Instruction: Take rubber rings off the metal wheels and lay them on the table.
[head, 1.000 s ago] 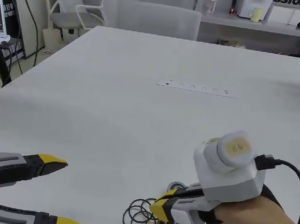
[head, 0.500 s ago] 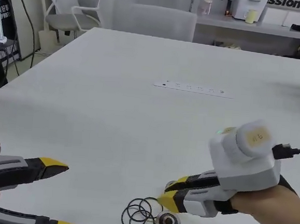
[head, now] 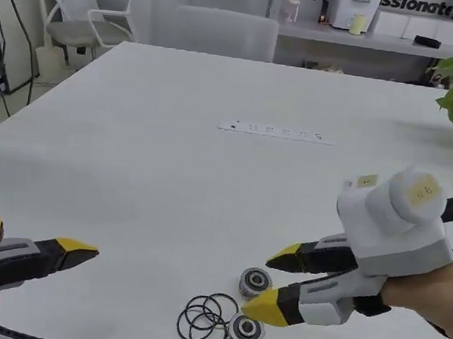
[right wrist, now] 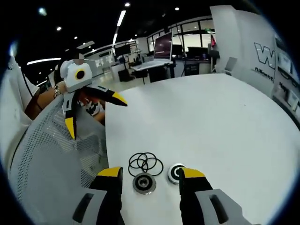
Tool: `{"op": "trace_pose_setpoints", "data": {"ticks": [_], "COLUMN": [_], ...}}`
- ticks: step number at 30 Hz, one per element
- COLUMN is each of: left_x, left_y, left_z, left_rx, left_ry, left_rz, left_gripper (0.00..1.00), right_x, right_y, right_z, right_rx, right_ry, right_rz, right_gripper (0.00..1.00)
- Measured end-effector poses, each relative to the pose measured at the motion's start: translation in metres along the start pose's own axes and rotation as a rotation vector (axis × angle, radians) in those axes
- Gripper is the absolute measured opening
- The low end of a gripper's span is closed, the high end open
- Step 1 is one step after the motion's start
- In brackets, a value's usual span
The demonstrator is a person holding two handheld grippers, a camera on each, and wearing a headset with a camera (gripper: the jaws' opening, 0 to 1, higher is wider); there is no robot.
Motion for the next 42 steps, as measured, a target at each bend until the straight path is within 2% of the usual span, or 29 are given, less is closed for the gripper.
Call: {"op": "trace_pose_setpoints", "data": {"ticks": [6,11,16,26,28,33,42], "left_x": [0.0,0.0,0.0,0.001,0.001,0.002,0.003], "left_y": [-0.001,0.0,0.0,-0.001,-0.001,-0.001,0.0], "left_z": [0.0,-0.001,-0.001,0.002,0.002,0.004,0.005], "left_rx": [-0.013,-0.01,-0.006,0.006,0.009,0.007,0.009], "left_ry": [0.001,-0.011,-0.012,-0.002,0.001,0.013,0.02], "left_rz": [0.01,0.006,0.01,0.02,0.022,0.016,0.003], "left_gripper": [0.97,0.99,0.99,0.99,0.99,0.99,0.99], "right_x": [0.019,0.035,0.047,0.059,0.06,0.062,0.062], "right_y": [0.004,0.004,0.005,0.01,0.013,0.02,0.021], "right_z": [0.009,0.025,0.035,0.054,0.058,0.064,0.068], "right_rx": [0.001,-0.046,-0.074,-0.143,-0.158,-0.17,-0.164], "right_ry": [-0.046,-0.081,-0.119,-0.14,-0.129,-0.125,-0.097], "right_rz": [0.029,0.07,0.118,0.181,0.189,0.205,0.225], "right_gripper": [0.61,0.71,0.82,0.89,0.88,0.9,0.91]}}
Point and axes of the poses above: the centre of the closed fingertips' face, and the gripper's own axes: x roughly backward along the fingers, y roughly to its left, z roughly out of its underside, the point moved 5 cm from there along x, roughly backward along the fingers, and after that the axes turned 3 degrees about -y, right-handed, at the moved point
